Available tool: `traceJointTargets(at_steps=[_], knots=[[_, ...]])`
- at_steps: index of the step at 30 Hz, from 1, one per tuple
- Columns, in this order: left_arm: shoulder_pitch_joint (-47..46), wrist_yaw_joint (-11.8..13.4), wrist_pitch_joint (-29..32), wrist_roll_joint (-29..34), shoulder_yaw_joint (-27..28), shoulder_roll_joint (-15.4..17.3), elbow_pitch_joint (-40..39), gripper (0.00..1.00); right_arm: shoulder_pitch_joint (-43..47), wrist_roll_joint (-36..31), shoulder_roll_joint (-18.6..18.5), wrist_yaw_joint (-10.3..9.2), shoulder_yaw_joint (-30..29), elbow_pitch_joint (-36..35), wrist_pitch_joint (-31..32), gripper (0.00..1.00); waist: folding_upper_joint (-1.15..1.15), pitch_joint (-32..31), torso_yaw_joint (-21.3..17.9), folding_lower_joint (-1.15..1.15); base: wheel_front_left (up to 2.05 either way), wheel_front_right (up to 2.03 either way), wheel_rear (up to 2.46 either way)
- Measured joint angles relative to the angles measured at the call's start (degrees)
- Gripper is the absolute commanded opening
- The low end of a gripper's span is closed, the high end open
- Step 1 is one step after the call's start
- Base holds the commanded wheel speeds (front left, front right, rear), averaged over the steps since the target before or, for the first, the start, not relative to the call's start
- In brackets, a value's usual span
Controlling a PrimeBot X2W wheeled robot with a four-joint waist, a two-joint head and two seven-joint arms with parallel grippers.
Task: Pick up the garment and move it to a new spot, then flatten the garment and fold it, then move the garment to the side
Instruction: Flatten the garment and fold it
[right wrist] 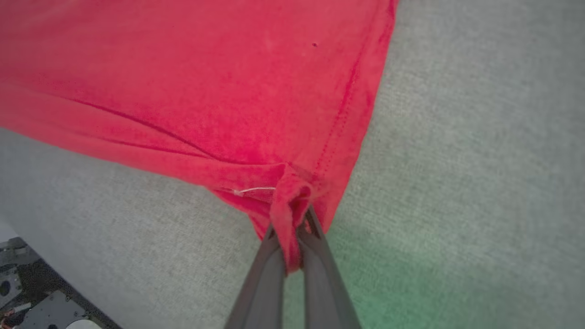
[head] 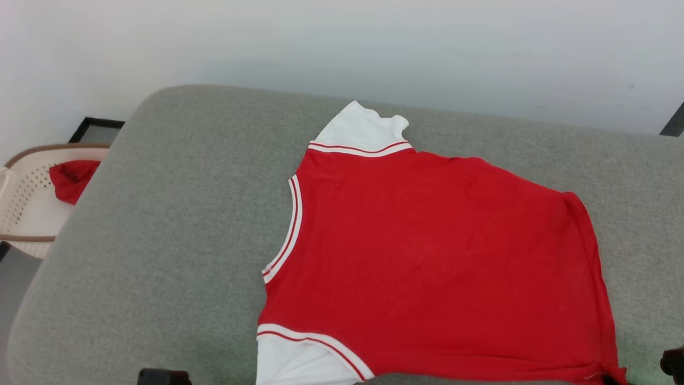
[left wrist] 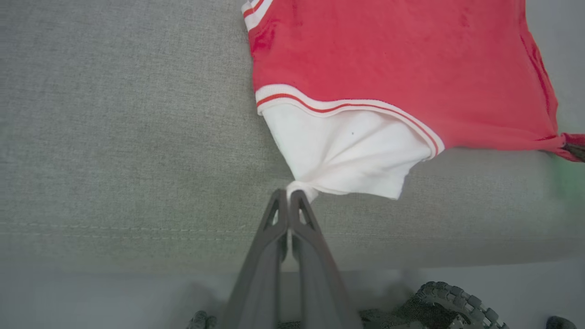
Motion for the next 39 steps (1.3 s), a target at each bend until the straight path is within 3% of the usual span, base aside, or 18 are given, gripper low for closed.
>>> traceJointTargets(at_steps=[6, 14, 19, 25, 36, 39], knots=[[0.0, 2.0, 0.3, 0.6, 0.8, 2.7, -3.9, 0.00, 4.8, -2.2, 2.5, 0.00, -8.3, -8.3, 6.3, 0.00, 0.00, 1.3, -0.5, 0.00, 0.00, 0.00, 0.00], [-12.5, 1.2, 8.1, 8.3, 0.8, 5.7, -5.8, 0.00, -0.4, -6.3, 5.5, 0.00, -14.1, -14.3, 14.8, 0.00, 0.00, 3.6, -1.8, 0.00, 0.00, 0.00, 0.00], [-22.8, -3.7, 13.6, 12.9, 0.1, 3.4, -1.1, 0.00, -7.3, -7.4, 6.6, 0.00, -14.2, -13.3, 18.6, 0.00, 0.00, 5.2, -2.5, 0.00, 0.00, 0.00, 0.00], [-32.8, -11.2, 16.8, 15.9, -0.7, -2.4, 9.9, 0.00, -15.5, -8.4, 7.3, -0.01, -11.8, -8.4, 21.1, 0.00, 0.00, 7.4, -3.3, 0.00, 0.00, 0.00, 0.00], [-39.0, -22.9, 18.0, 14.0, -3.1, -13.0, 33.0, 0.00, -23.6, -7.9, 9.0, -0.01, -5.6, 0.6, 21.9, 0.00, 0.00, 10.7, -4.6, 0.00, 0.00, 0.00, 0.00], [-39.8, -24.7, 18.1, 13.6, -3.6, -15.1, 37.1, 0.00, -24.8, -7.4, 9.0, -0.01, -4.5, 2.2, 21.9, 0.10, 0.00, 11.1, -4.8, 0.00, 0.00, 0.00, 0.00]])
